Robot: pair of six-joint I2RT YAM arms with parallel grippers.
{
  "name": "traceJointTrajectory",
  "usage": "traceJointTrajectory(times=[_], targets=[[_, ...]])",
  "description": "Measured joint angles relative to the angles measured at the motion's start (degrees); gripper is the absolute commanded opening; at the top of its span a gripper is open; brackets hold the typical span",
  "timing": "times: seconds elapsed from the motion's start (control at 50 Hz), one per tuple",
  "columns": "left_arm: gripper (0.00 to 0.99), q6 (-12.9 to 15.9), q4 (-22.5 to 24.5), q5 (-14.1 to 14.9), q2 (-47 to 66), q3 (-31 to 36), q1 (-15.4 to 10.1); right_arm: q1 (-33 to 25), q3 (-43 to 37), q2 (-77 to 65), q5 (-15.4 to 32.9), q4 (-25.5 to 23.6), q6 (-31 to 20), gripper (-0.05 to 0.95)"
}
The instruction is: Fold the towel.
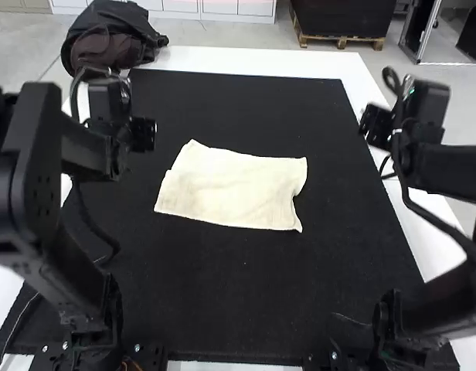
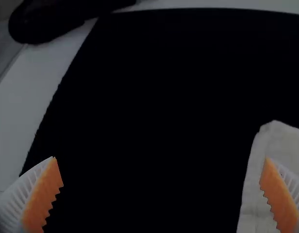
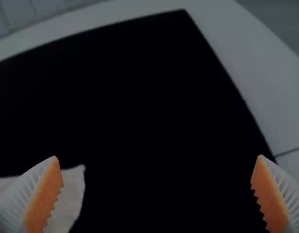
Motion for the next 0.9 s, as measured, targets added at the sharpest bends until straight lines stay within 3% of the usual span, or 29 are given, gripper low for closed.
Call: traceJointTrajectory(times=[0.2, 0.46, 0.68, 0.9], targets=[[0.959, 0.4, -5.2, 4.2, 7.5, 2.4, 0.0, 5.4, -0.1, 6.2, -0.6, -2.7, -0.5, 0.9], [0.959, 1.7, -11.1, 8.8, 15.2, 12.4, -1.4, 10.1, 1.3, 9.0, -1.6, -4.3, -0.6, 0.91], [0.959, 3.6, -14.8, 10.3, 22.0, 18.7, -4.9, 10.8, 3.9, 13.9, -2.0, -4.3, -0.5, 0.9], [0.956, 3.9, -15.1, 10.5, 26.8, 22.3, -5.7, 10.8, 7.6, 19.7, -3.1, -4.3, 0.1, 0.9]])
